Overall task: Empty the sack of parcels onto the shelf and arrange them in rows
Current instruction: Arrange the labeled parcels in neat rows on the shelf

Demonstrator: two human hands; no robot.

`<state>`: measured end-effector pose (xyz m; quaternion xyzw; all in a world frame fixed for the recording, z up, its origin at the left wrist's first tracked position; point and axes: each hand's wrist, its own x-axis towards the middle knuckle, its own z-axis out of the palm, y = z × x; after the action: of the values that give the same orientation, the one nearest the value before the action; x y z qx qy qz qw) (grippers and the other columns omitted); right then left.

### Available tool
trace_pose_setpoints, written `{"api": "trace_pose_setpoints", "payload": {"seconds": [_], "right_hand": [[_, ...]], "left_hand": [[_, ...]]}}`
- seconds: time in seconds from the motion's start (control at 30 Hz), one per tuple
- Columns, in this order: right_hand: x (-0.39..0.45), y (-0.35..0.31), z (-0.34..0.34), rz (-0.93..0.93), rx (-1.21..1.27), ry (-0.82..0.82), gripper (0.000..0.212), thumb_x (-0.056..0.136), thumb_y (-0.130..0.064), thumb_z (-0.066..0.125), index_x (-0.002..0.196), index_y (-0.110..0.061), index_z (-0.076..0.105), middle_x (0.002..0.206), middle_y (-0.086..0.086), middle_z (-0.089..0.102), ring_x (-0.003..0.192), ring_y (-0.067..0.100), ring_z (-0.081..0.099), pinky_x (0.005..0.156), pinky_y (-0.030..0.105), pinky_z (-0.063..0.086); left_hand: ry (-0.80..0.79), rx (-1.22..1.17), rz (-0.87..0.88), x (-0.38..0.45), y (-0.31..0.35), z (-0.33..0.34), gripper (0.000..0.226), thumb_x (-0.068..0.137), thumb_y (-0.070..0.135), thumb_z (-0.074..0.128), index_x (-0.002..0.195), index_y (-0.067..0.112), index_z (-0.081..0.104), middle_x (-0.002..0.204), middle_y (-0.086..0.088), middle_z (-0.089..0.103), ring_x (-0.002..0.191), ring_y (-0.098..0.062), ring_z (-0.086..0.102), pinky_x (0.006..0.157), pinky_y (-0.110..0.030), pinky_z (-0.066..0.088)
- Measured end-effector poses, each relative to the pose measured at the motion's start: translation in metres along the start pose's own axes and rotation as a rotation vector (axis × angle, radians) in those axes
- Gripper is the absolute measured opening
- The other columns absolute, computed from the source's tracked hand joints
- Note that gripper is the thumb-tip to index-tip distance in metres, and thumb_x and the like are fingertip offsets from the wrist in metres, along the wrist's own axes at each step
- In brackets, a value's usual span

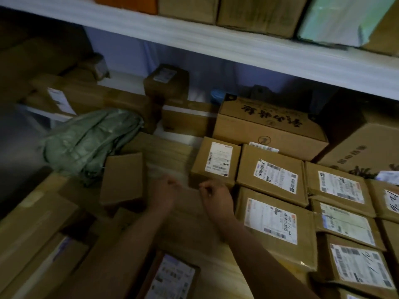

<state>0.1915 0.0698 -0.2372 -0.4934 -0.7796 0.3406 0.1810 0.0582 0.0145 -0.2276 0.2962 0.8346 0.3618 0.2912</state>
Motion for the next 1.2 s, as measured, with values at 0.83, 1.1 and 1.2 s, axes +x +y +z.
{"api": "trace_pose_setpoints", "payload": {"seconds": [0.83, 1.1, 1.2], "right_hand": [[-0.006, -0.092, 0.077, 0.025, -0.2, -0.115, 0.098, 0.074, -0.037, 0.076, 0.15, -0.022, 0.017, 0.155, 0.011, 0.002, 0.137, 0.034, 0.03, 0.104, 0.041, 0.043], [-0.019, -0.096, 0.067, 0.023, -0.352, 0.239, 0.111, 0.058, -0.048, 0.077, 0.147, -0.016, 0.02, 0.14, 0.009, 0.035, 0.118, 0.029, 0.04, 0.098, 0.039, 0.042], [-0.02, -0.091, 0.053, 0.173, -0.027, 0.288, 0.103, 0.055, -0.052, 0.075, 0.14, -0.018, 0.028, 0.129, 0.002, 0.043, 0.117, 0.021, 0.045, 0.096, 0.037, 0.046]], "left_hand": [[-0.176, -0.343, -0.201, 0.01, -0.007, -0.11, 0.045, 0.094, 0.043, 0.046, 0.137, 0.031, 0.044, 0.135, -0.006, 0.047, 0.112, -0.025, 0.051, 0.088, -0.04, 0.046], [-0.128, -0.322, -0.026, 0.004, 0.012, -0.108, 0.024, 0.097, 0.041, 0.038, 0.096, 0.031, 0.06, 0.101, 0.0, 0.054, 0.082, -0.013, 0.05, 0.074, -0.032, 0.043], [-0.036, -0.333, -0.01, 0.01, 0.008, -0.108, 0.025, 0.099, 0.03, 0.038, 0.116, 0.025, 0.056, 0.107, 0.003, 0.051, 0.081, -0.006, 0.047, 0.066, -0.026, 0.038]]}}
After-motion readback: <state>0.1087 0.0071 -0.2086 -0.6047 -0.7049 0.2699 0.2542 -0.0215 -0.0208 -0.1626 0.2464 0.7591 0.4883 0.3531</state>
